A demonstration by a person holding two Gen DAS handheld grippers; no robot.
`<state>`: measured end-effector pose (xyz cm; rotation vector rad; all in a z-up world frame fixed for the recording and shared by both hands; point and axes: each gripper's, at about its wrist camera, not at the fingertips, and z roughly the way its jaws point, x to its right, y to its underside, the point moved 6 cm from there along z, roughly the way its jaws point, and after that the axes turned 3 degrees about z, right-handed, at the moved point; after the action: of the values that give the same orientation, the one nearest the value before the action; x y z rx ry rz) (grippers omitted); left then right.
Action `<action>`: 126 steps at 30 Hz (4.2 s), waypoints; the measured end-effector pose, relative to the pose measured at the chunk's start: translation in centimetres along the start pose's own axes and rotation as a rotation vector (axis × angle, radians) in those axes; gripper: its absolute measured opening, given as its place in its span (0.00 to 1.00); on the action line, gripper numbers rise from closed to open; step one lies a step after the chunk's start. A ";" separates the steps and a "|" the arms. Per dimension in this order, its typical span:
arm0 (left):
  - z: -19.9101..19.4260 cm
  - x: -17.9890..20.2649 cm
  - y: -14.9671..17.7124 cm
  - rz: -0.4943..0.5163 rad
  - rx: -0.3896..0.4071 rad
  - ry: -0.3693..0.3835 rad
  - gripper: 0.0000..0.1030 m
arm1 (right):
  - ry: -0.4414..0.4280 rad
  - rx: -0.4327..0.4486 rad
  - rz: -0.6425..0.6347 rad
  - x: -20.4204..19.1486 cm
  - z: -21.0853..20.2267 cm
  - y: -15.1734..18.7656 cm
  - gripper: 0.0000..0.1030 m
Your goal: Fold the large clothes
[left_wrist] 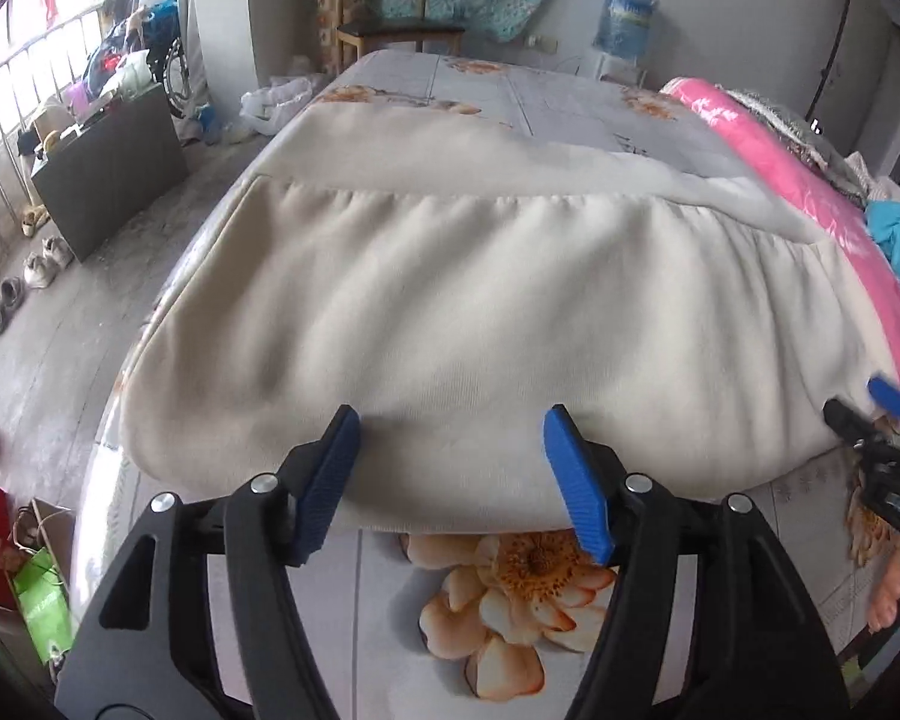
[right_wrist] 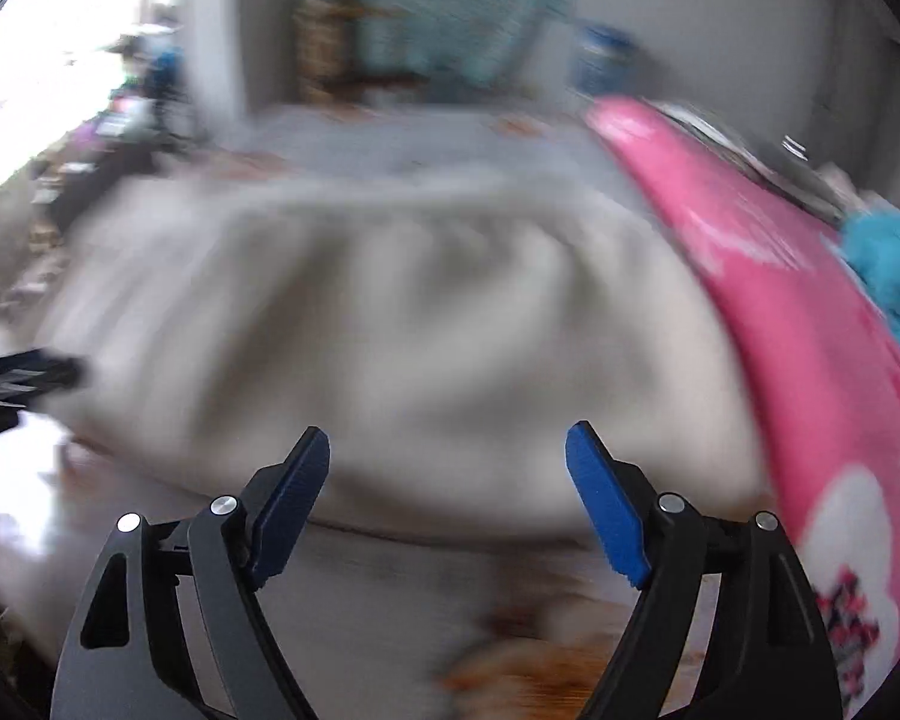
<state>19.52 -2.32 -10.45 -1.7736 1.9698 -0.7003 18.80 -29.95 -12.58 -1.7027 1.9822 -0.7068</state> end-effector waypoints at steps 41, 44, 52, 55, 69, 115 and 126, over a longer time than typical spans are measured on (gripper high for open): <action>-9.9 -0.5 4.3 -0.062 0.072 -0.067 0.92 | 0.013 0.068 0.058 -8.1 -11.1 3.8 0.94; -9.5 -0.2 4.3 -0.043 0.062 -0.090 0.92 | 0.022 0.066 0.023 -8.4 -10.7 3.7 0.94; -8.8 1.1 4.4 -0.006 0.039 -0.111 0.92 | 0.039 0.048 -0.005 -8.2 -9.9 4.0 0.94; -8.7 1.4 4.4 0.003 0.030 -0.112 0.92 | 0.040 0.051 0.004 -7.8 -10.1 4.0 0.94; -9.6 2.4 4.9 0.029 0.032 -0.114 0.92 | 0.032 0.065 0.030 -6.9 -11.4 4.0 0.94; -10.6 2.8 5.3 0.033 0.037 -0.092 0.92 | 0.038 0.073 0.032 -6.6 -12.2 4.3 0.94; -10.7 2.5 5.1 0.025 0.037 -0.090 0.92 | 0.034 0.075 0.017 -6.9 -12.3 4.4 0.94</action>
<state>8.79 -3.41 -4.90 -1.7250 1.9045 -0.6337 8.88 -21.40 -5.83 -1.6395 1.9650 -0.7986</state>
